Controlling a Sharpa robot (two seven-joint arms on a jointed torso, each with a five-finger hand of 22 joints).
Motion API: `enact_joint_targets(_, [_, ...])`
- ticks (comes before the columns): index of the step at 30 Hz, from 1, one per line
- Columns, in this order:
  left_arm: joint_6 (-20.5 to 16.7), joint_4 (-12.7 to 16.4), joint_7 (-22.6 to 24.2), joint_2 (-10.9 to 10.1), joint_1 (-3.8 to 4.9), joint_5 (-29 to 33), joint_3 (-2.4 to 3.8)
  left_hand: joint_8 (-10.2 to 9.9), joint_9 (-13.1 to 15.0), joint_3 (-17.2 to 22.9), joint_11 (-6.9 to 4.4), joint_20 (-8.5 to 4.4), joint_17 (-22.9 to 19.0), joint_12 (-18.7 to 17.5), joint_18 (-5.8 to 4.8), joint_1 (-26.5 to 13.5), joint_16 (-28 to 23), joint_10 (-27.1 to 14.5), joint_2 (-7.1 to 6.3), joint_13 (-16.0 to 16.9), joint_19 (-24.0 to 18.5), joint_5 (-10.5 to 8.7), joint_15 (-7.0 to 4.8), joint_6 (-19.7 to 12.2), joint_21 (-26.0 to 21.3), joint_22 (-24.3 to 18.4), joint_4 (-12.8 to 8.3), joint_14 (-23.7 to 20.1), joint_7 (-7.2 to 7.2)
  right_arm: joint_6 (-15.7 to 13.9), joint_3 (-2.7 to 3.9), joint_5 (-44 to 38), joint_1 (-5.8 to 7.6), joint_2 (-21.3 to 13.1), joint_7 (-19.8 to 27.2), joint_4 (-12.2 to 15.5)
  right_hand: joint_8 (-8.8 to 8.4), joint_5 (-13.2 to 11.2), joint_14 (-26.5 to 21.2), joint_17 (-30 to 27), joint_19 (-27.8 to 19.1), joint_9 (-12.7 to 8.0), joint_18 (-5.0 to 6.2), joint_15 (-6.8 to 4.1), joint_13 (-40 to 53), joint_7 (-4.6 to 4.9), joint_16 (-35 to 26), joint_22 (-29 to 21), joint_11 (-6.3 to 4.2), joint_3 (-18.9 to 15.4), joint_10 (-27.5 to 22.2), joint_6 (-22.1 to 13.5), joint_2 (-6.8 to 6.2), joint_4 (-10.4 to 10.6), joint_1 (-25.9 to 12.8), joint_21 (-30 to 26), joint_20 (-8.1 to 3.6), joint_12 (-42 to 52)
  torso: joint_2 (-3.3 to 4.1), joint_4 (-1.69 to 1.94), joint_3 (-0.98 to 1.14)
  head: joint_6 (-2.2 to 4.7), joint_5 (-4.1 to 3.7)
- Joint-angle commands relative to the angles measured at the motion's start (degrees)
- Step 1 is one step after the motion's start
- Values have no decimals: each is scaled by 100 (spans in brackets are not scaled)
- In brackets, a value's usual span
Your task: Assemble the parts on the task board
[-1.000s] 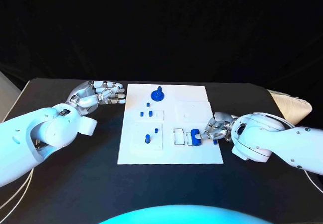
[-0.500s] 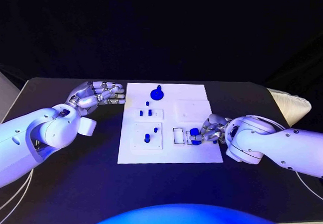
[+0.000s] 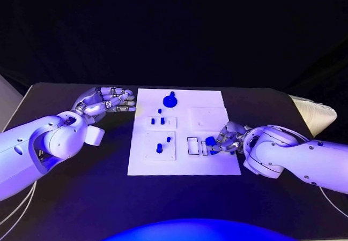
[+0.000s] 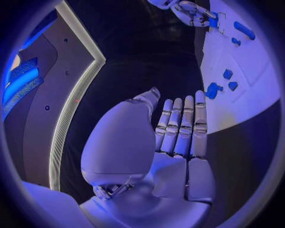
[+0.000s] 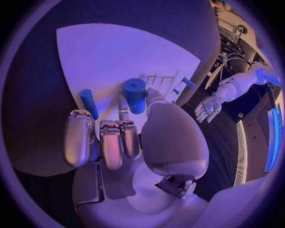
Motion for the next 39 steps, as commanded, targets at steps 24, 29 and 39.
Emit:
enact_joint_targets(24, [104, 9, -3, 22, -18, 31, 3, -24, -18, -38, -12, 9, 15, -23, 31, 64, -71, 18, 14, 7, 50, -14, 15, 33, -54, -26, -7, 36, 20, -45, 9, 901, 311, 214, 22, 232, 13, -22, 584, 1453, 366, 14, -90, -39, 1183, -60, 19, 628, -36, 163, 358, 81, 145, -69, -2, 35, -41, -96, -1, 12, -21, 22, 16])
enact_joint_targets(29, [100, 15, -8, 13, -17, 32, 3, -24, -18, -38, -12, 9, 15, -23, 31, 64, -71, 18, 14, 7, 50, -14, 15, 33, -54, -26, -7, 36, 20, 57, -11, 846, 278, 340, -22, 128, 12, -131, 583, 1448, 362, 10, -89, -31, 1174, -52, 17, 628, -28, 155, 351, 87, 108, -71, -199, 22, -34, -114, 1, 2, -16, 17, 22])
enact_joint_targets(39, [103, 25, -11, -2, -17, 32, 3, -24, -20, -39, -11, 10, 17, -24, 31, 63, -83, 17, 19, 7, 51, -14, 16, 36, -62, -34, -4, 35, 20, 14, -28, 464, 243, 524, -82, 29, 30, -193, 584, 1454, 364, 18, -90, -27, 1181, -51, 19, 642, -24, 85, 357, 103, 75, -67, -483, 30, -28, -116, 4, 3, -5, 13, 37])
